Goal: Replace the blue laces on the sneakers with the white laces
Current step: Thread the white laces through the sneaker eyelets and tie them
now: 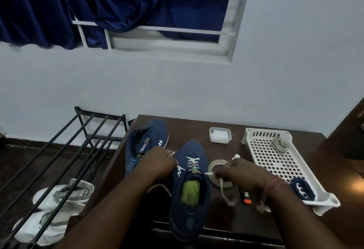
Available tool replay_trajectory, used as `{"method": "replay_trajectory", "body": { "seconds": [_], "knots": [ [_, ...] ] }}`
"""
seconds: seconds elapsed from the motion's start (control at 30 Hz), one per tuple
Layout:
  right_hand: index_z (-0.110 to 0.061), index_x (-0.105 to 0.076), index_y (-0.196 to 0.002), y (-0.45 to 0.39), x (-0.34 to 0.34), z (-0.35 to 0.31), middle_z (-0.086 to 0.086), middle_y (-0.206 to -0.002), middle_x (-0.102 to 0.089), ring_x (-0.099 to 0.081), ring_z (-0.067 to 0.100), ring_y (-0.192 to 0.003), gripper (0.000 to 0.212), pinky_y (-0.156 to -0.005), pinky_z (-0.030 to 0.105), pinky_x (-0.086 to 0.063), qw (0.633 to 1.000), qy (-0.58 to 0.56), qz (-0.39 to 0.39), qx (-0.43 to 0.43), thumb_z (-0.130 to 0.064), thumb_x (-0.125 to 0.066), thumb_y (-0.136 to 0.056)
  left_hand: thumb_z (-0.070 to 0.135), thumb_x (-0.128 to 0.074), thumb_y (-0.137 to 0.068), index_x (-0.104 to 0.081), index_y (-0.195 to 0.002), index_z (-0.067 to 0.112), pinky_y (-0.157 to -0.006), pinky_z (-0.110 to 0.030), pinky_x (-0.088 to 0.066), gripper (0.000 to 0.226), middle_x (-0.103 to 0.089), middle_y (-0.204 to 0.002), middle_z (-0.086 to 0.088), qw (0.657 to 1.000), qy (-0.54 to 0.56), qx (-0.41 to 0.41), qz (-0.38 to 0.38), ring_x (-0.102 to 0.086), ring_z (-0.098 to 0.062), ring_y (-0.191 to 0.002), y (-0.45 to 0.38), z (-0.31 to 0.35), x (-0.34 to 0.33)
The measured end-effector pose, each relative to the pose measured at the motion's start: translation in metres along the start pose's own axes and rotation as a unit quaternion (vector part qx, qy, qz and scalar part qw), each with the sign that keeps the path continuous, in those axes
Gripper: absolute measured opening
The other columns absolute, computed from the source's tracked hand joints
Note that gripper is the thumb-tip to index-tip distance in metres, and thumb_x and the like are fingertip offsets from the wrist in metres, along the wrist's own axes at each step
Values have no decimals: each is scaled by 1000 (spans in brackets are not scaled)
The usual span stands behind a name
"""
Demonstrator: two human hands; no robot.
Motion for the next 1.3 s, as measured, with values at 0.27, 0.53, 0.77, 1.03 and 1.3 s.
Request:
{"method": "replay_trajectory", "body": {
  "seconds": [0.27, 0.53, 0.77, 1.03, 1.3],
  "knots": [
    [-13, -56, -74, 38, 9, -42, 9, -67, -68, -57, 19, -52, 30, -56, 25, -42, 987, -156, -39, -19, -31, -47, -97, 11, -56, -90, -75, -89, 6, -48, -24, -34, 19, -52, -64, -5, 954, 295, 2, -47, -42, -17, -53, 38, 49, 36],
    [-6, -63, -83, 103, 72, -126, 1, -42, -56, -51, 15, -33, 29, -40, 16, -40, 996, 81, -5, 27, -13, -42, -101, 11, -35, -99, -65, -87, 5, -54, -23, -41, 33, -53, -71, -4, 964, 215, 6, -157, -44, -13, -56, 75, 124, 90],
    [-4, -59, -107, 133, 106, -149, 10, -81, -70, -67, 18, -69, 27, -72, 32, -55, 966, -238, -100, 26, -8, -33, -102, 1, -30, -97, -62, -116, -6, -71, -28, -56, 38, -71, -86, -14, 920, 318, 17, -228, -66, -20, -72, 116, 155, 143],
    [1, -61, -118, 136, 124, -147, 19, -107, -73, -71, 25, -93, 24, -81, 33, -58, 914, -381, -63, 126, -2, -44, -100, -17, -33, -90, -60, -120, -9, -90, -37, -58, 41, -68, -116, -28, 899, 388, -57, -192, -69, -33, -108, 127, 160, 173],
    [-12, -78, -89, 131, 117, -161, 4, -90, -72, -57, 17, -66, 18, -60, 24, -52, 908, -257, 204, 259, -17, -62, -94, 32, -52, -101, -77, -92, 22, -78, -28, -44, 28, -70, -98, 5, 956, 212, -187, 83, -59, -12, -89, 119, 164, 166]
  ]
}}
Point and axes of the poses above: each hand's wrist, its own y-axis away from the middle knuckle, its own x-axis out of the back of the hand, z = x × y, the point moved 3 cm from there along -y, towards the middle knuckle
